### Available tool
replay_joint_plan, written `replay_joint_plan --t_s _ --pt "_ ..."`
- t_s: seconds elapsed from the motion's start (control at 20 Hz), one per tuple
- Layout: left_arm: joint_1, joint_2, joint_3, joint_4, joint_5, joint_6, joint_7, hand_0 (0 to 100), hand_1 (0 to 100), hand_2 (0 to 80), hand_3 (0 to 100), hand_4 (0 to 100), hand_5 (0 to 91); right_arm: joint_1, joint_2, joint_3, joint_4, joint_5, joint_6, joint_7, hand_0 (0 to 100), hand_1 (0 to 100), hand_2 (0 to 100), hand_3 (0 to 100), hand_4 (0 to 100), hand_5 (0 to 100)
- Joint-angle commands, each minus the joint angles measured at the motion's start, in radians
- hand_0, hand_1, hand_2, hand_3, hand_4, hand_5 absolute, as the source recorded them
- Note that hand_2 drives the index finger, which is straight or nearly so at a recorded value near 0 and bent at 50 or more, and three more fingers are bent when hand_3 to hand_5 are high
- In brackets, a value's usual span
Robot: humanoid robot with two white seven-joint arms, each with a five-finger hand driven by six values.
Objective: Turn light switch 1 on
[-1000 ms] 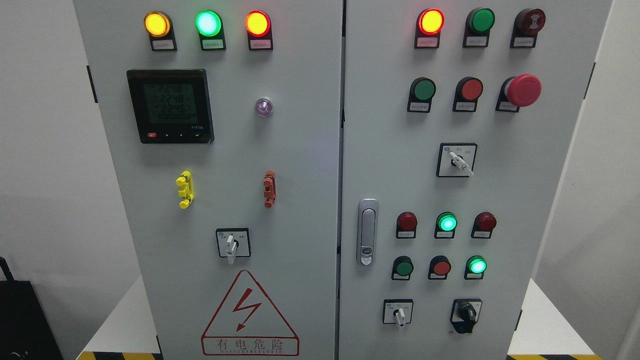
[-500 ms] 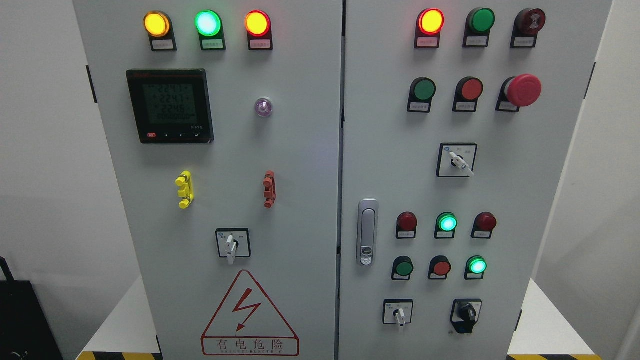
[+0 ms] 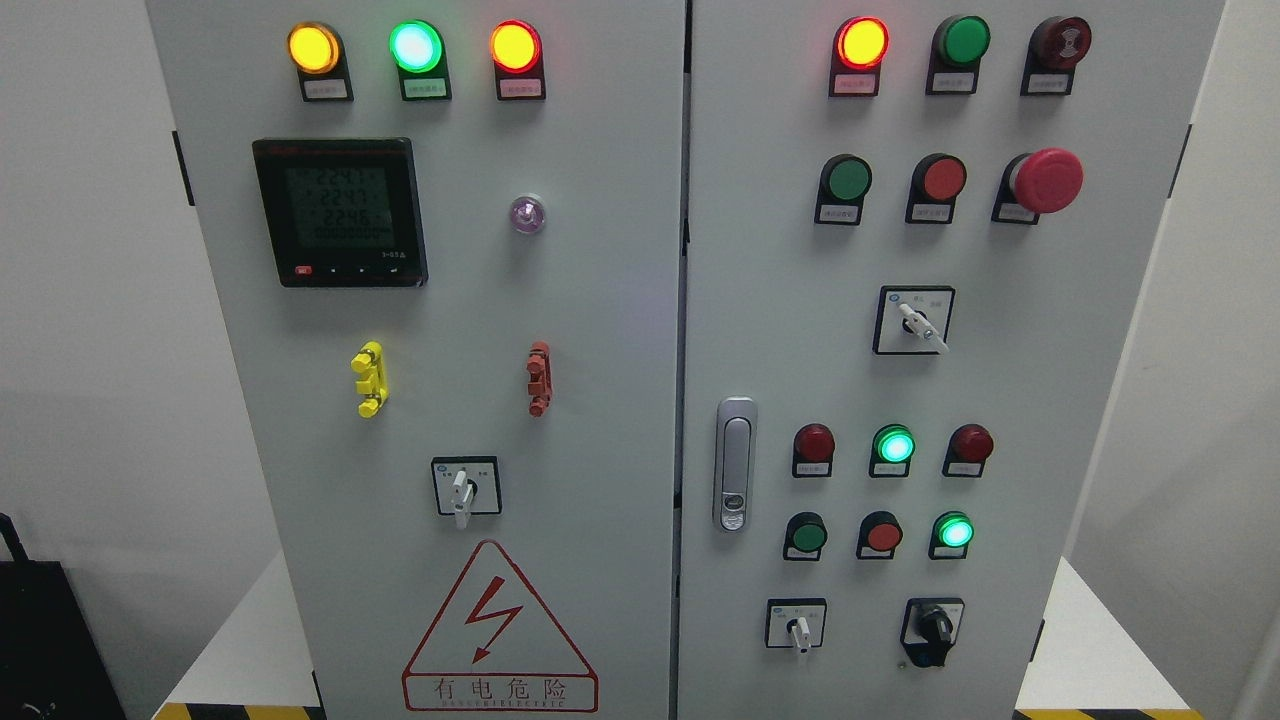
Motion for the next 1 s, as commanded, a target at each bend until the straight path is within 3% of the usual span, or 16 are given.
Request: replay_joint_plan --t_s 0.0,0.2,0.45,0.75,0.95 --pt "-0.001 -0.019 -0.129 -0.361 0.000 0.076 0.052 24 37 39.7 65 76 50.7 0.000 0.000 -0.001 0.000 0.000 0.000 0.001 0 0 0 0 0 0" --pt "-0.002 -0.021 -0.146 -0.431 -0.005 0.113 0.064 23 39 41.8 67 77 52.3 0.000 0.000 -0.001 0.000 0.000 0.000 0.001 0 0 0 0 0 0" --pt "-0.030 -0.027 -0.152 -0.455 -0.071 0.153 0.190 21 48 46.4 74 79 55.9 0.000 0.000 0.000 0.000 0.000 0.000 0.001 0 0 0 0 0 0" --pt "-0.100 -0.057 -0.152 -0.459 -0.097 0.265 0.215 17 55 49.6 77 80 57.1 0.000 -0.001 0.000 0.000 0.000 0.000 0.001 0 0 0 0 0 0" --pt "-0.149 -0.070 -0.152 -0.461 -0.106 0.348 0.323 16 58 50.1 77 80 58.0 0.000 0.000 -0.001 0.000 0.000 0.000 0.001 0 0 0 0 0 0"
